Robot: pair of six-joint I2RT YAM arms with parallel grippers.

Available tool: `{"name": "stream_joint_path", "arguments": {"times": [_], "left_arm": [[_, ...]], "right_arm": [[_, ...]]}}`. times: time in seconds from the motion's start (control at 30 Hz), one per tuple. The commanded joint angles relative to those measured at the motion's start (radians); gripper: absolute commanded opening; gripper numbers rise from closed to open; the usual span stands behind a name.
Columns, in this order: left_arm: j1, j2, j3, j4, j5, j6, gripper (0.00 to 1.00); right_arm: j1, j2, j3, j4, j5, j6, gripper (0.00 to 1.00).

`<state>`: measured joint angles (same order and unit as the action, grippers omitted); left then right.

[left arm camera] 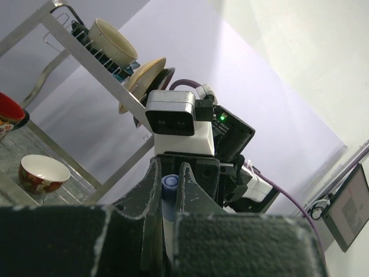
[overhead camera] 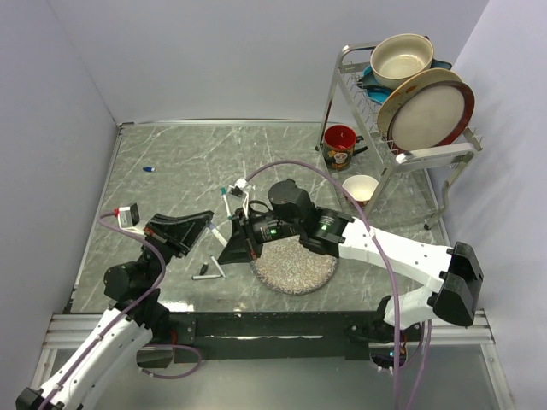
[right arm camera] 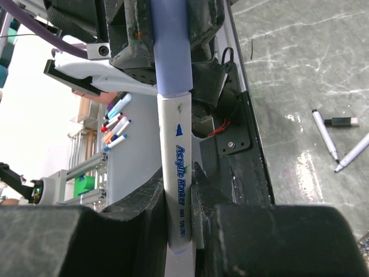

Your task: Insert the pens into the pen caps

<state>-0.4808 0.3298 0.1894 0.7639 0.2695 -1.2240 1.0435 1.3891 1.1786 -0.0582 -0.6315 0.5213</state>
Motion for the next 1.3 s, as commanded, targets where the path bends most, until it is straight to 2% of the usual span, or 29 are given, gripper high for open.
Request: {"name": "stream_joint_path", "arguments": {"times": [0.0,0.2,0.3,0.33,0.6,0.7,0.9,1.0,1.1,1.13,1.17,1.2,1.27], "left_arm": [[-0.120,0.052,-0.058,-0.172,0.428,0.012,0.01],[-0.156,0.095,-0.059,-0.225,0.415,0.064,0.01],[-0.189,0.143,-0.008,-0.352,0.407,0.155,0.01],[-0.194,0.167,-0.007,-0.350,0.416,0.165,0.01],[-0.225,0.186,-0.022,-0.215,0.476,0.127,0.01],[-0.234,0.150,-0.062,-0.083,0.471,0.067,0.01],[-0.260,0.216,-0.073,0.061,0.441,-0.028,0.01],[-0.303,0.209,-0.042,-0.037,0.392,0.026,0.01],[-0.334,0.230,-0.045,-0.003,0.346,0.009,0.01],[-0.347,0.257,-0.019,-0.032,0.332,0.053,0.01],[-0.385,0.265,0.001,-0.079,0.317,0.082,0.01],[-0.406,0.267,0.024,-0.212,0.291,0.122,0.01],[-0.439,0.253,0.053,-0.268,0.243,0.190,0.01]], "right_arm": [[-0.077,0.021,0.231,0.462,0.214,-0.017,0.00],[-0.094,0.030,0.251,0.457,0.222,-0.030,0.00],[-0.129,0.037,0.256,0.488,0.201,-0.001,0.00],[-0.134,0.039,0.266,0.485,0.199,-0.004,0.00],[-0.211,0.042,0.282,0.554,0.107,0.071,0.00],[-0.223,0.041,0.259,0.633,0.033,0.135,0.00],[-0.206,0.034,0.230,0.655,0.053,0.126,0.00],[-0.200,0.025,0.210,0.673,0.075,0.141,0.00],[-0.185,0.022,0.204,0.672,0.111,0.137,0.00],[-0.180,0.024,0.208,0.663,0.122,0.140,0.00],[-0.178,0.024,0.207,0.661,0.133,0.140,0.00],[-0.177,0.021,0.205,0.655,0.141,0.137,0.00],[-0.177,-0.002,0.199,0.620,0.188,0.112,0.00]]}}
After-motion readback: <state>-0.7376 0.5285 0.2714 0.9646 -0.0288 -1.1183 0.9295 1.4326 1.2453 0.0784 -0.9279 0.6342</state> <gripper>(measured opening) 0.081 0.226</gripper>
